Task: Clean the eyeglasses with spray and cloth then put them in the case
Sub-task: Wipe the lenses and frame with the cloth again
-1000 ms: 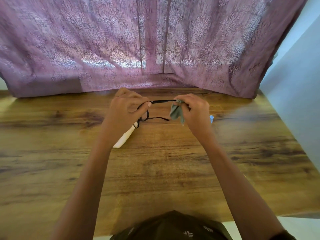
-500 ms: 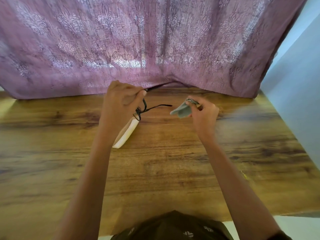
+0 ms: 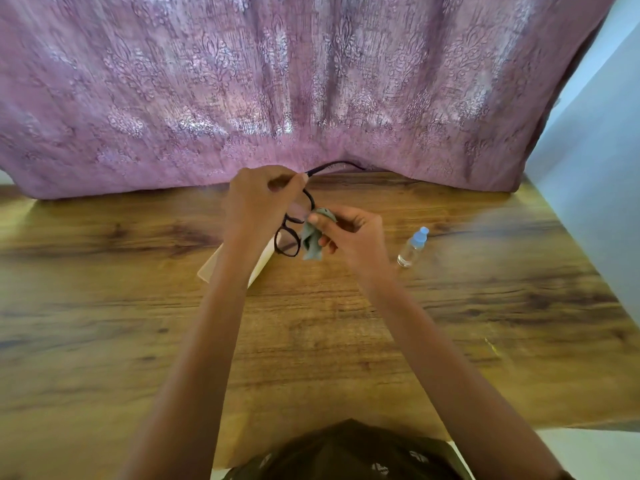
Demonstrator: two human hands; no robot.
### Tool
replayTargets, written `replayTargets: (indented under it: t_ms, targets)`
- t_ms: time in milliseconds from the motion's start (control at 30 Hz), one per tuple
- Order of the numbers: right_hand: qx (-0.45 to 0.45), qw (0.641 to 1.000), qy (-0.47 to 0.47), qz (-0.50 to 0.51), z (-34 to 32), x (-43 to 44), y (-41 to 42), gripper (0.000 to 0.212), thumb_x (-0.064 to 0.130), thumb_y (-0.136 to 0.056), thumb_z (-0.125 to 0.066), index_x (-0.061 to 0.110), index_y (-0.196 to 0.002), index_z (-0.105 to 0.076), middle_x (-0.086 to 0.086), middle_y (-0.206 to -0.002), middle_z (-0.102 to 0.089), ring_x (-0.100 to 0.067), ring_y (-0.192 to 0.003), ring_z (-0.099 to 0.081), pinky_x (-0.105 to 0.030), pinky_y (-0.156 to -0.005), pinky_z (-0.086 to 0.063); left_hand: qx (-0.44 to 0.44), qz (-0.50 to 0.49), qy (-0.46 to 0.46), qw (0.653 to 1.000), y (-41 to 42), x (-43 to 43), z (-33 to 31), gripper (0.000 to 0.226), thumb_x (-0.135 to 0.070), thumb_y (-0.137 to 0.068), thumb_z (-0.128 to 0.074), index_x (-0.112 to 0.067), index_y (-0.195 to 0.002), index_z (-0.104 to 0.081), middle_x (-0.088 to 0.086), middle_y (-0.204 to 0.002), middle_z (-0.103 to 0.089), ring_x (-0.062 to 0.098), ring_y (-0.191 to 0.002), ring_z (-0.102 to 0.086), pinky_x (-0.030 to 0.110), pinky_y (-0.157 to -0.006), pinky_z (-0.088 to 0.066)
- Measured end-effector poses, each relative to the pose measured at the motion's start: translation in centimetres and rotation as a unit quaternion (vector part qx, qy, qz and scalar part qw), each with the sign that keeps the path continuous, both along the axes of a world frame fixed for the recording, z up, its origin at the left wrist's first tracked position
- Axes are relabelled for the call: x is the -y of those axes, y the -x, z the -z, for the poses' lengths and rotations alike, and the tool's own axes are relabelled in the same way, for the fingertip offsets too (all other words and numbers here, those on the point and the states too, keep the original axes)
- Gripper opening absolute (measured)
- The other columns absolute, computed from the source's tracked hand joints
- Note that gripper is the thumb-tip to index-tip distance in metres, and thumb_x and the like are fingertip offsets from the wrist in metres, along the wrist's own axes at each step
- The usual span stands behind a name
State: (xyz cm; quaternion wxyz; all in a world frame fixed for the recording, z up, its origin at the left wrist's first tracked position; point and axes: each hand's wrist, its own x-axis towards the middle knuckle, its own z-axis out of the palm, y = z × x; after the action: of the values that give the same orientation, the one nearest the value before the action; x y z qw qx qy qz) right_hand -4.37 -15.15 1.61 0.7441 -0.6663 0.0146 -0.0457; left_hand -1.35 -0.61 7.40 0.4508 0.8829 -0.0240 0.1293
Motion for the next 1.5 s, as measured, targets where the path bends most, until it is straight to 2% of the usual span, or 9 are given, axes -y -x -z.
replayTargets:
  t_ms: [167,300,433,667,867,1133,1233,1400,1500]
  targets:
    - [-0.002,1.0,0.012,0.026,-0.4,-0.1,0.1,0.019,0.011,-0.085,-0.074,-0.003,-0.098,-0.073,-0.011,-0.075,-0.07,-0.007,-0.05,-0.055,-0.018,-0.046,-0.044,-0.014,0.003,0.016,1.0,-0.4,0.5,0.2,0.019,-0.046,-0.087,-0.064,-0.031,-0.088,-0.075,-0.021,-0.075,-0.067,-0.017,-0.067,-0.057,0.004,-0.058,-0.039]
    - [-0.016,0.998,-0.038,0.041,-0.8,0.6,-0.2,0.008,0.01,-0.086,-0.073,0.004,-0.092,-0.073,-0.006,-0.069,-0.068,-0.007,-0.05,-0.055,-0.016,-0.045,-0.044,-0.057,0.094,0.045,0.993,-0.3,-1.2,0.6,0.022,-0.05,-0.092,-0.056,-0.038,-0.102,-0.071,-0.028,-0.089,-0.066,-0.024,-0.085,-0.055,0.001,-0.073,-0.039]
    - [-0.084,0.985,-0.146,0.031,-1.1,2.2,-0.9,0.01,0.011,-0.086,-0.073,0.004,-0.093,-0.074,-0.001,-0.072,-0.069,-0.004,-0.052,-0.055,-0.013,-0.046,-0.043,-0.141,0.186,0.012,0.972,0.3,-4.5,1.9,0.037,-0.053,-0.09,-0.052,-0.028,-0.108,-0.073,-0.01,-0.109,-0.071,0.001,-0.105,-0.062,0.027,-0.09,-0.046]
    - [-0.17,0.949,-0.264,0.022,-1.4,3.6,-2.0,0.016,0.011,-0.083,-0.074,0.001,-0.096,-0.072,-0.001,-0.072,-0.068,-0.003,-0.053,-0.056,-0.011,-0.041,-0.043,-0.215,0.255,0.048,0.941,1.3,-5.1,2.9,0.016,-0.026,-0.087,-0.067,-0.04,-0.095,-0.069,-0.039,-0.092,-0.067,-0.025,-0.093,-0.056,-0.007,-0.072,-0.037]
    - [-0.191,0.941,-0.277,0.026,-1.2,3.8,-2.2,0.014,0.013,-0.084,-0.073,0.005,-0.095,-0.069,-0.001,-0.072,-0.065,-0.003,-0.05,-0.054,-0.01,-0.043,-0.045,-0.183,0.279,0.105,0.937,1.4,-4.3,2.6,0.016,-0.028,-0.083,-0.067,-0.042,-0.085,-0.075,-0.021,-0.095,-0.074,-0.012,-0.095,-0.064,0.002,-0.08,-0.043]
    - [-0.168,0.958,-0.231,-0.009,-0.3,2.8,-1.0,0.013,0.018,-0.092,-0.065,0.009,-0.101,-0.067,-0.004,-0.09,-0.072,-0.015,-0.082,-0.069,-0.028,-0.071,-0.058,-0.155,0.205,0.237,0.937,1.1,-2.2,3.0,0.013,-0.027,-0.081,-0.067,-0.032,-0.074,-0.077,-0.015,-0.082,-0.075,-0.008,-0.088,-0.066,0.003,-0.076,-0.044]
    - [-0.15,0.963,-0.222,-0.027,-0.1,2.1,-0.4,0.018,0.014,-0.092,-0.063,0.005,-0.108,-0.064,-0.007,-0.094,-0.07,-0.017,-0.085,-0.068,-0.029,-0.076,-0.058,-0.171,0.167,0.278,0.93,0.7,-1.3,2.8,0.008,-0.031,-0.073,-0.07,-0.034,-0.072,-0.077,-0.017,-0.08,-0.075,-0.008,-0.087,-0.066,0.015,-0.083,-0.043]
    - [-0.134,0.96,-0.234,-0.078,-0.5,0.9,0.0,0.025,0.015,-0.086,-0.068,0.005,-0.108,-0.064,-0.013,-0.1,-0.071,-0.021,-0.088,-0.07,-0.032,-0.078,-0.06,-0.176,0.158,0.305,0.922,0.3,0.0,2.8,0.007,-0.014,-0.088,-0.065,-0.011,-0.087,-0.072,0.0,-0.081,-0.071,0.001,-0.08,-0.067,0.009,-0.074,-0.048]
    - [-0.126,0.954,-0.253,-0.099,-0.8,0.5,0.0,0.022,0.018,-0.078,-0.071,0.01,-0.097,-0.065,-0.015,-0.097,-0.072,-0.024,-0.086,-0.071,-0.037,-0.078,-0.059,-0.177,0.159,0.311,0.92,0.5,0.3,2.6,0.016,-0.016,-0.09,-0.064,-0.002,-0.094,-0.07,0.001,-0.078,-0.069,0.015,-0.088,-0.064,0.025,-0.092,-0.049]
